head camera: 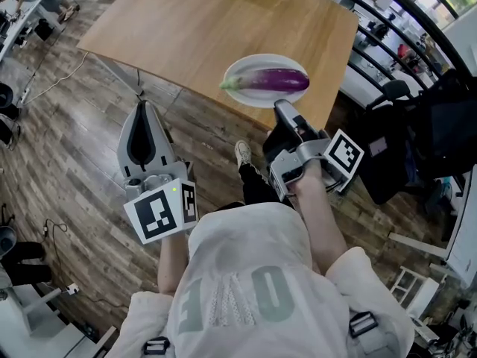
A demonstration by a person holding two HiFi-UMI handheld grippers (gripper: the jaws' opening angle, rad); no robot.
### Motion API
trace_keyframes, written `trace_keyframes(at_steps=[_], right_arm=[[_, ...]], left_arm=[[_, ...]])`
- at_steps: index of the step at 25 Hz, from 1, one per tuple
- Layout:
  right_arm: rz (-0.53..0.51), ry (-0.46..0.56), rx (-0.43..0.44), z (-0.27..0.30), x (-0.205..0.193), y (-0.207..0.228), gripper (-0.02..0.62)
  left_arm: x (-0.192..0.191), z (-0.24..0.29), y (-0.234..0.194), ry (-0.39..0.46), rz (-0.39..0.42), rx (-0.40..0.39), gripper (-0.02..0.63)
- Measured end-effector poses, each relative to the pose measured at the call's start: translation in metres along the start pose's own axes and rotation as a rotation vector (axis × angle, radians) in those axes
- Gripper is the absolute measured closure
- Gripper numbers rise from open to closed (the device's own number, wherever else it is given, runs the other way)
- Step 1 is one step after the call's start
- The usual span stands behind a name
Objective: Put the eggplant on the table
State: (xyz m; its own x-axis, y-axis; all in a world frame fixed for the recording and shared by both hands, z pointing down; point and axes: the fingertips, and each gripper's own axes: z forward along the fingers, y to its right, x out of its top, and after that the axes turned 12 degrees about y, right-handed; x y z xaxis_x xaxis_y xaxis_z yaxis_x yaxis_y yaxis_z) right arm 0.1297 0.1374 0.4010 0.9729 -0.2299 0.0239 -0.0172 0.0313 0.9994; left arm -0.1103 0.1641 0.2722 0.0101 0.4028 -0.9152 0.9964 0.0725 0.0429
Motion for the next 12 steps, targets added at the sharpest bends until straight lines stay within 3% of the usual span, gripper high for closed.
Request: trace_keyframes(at_steps=[12], right_arm=[[0.019, -0.059, 0.004, 0.133, 0.03, -0.017, 0.569]], left_arm=[[-0.038, 0.127, -0.014, 0.0, 0.026, 0.064, 0.597]])
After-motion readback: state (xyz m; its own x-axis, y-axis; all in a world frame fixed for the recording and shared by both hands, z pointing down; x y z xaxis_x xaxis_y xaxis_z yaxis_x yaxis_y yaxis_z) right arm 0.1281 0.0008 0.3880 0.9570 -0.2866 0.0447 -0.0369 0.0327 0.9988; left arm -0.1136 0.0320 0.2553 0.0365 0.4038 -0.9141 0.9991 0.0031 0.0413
